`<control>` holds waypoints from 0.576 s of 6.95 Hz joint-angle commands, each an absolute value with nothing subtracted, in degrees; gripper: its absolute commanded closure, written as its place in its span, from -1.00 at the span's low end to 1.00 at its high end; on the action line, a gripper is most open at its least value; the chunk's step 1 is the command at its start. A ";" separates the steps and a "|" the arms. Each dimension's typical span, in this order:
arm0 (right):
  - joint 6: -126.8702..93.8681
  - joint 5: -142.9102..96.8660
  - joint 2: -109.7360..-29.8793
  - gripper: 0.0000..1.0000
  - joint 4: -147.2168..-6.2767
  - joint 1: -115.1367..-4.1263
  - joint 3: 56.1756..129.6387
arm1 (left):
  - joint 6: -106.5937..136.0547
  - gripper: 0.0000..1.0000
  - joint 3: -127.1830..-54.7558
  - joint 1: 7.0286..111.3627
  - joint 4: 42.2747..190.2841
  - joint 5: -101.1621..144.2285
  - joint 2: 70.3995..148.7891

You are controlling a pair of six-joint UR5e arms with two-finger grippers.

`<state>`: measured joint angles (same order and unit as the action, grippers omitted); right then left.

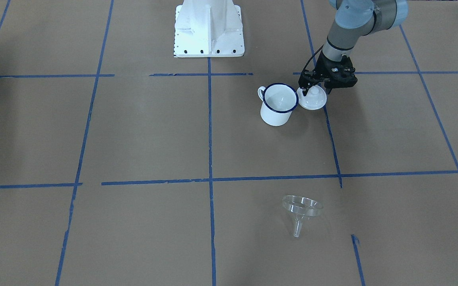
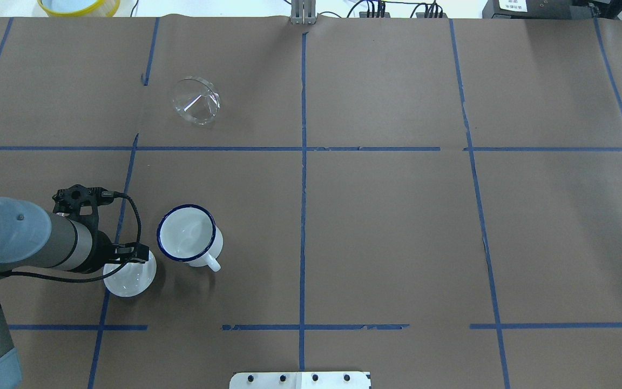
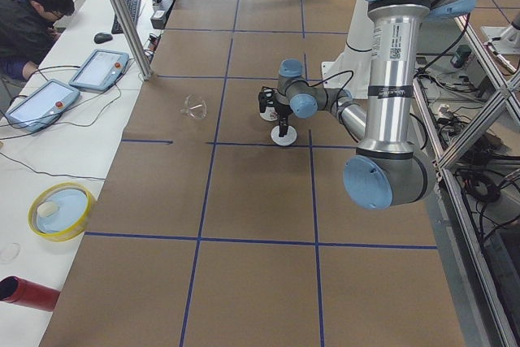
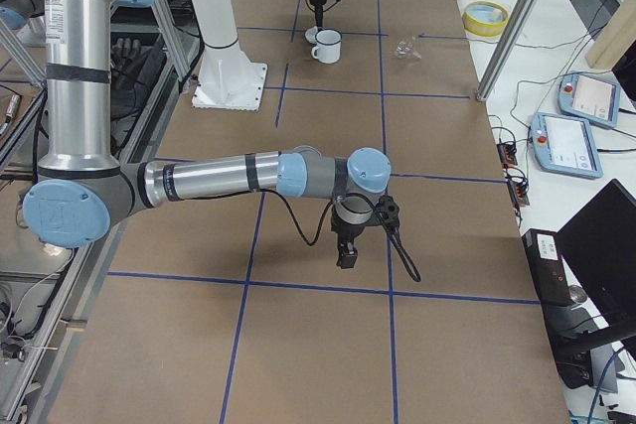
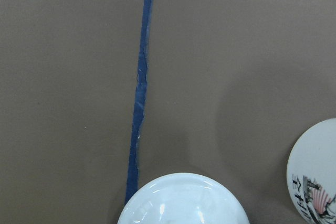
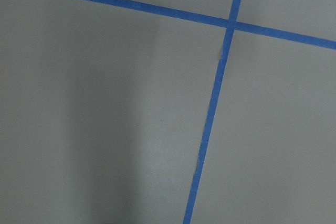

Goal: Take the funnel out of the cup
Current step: 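Move the left gripper down to the white ceramic lid and grasp it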

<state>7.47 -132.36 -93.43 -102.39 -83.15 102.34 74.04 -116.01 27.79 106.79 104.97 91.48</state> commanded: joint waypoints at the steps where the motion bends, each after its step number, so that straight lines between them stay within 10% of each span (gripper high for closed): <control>1: 7.47 -132.36 -93.43 -1.00 -102.39 -83.14 102.39 | 74.09 -0.65 -116.10 26.99 106.79 104.94 91.49; 4: 7.47 -132.36 -93.43 -1.00 -102.39 -83.14 102.31 | 73.83 -0.29 -116.19 26.89 106.79 105.12 91.32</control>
<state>7.47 -132.36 -93.43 -102.39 -83.15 102.38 73.97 -116.13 26.95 106.79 105.04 91.39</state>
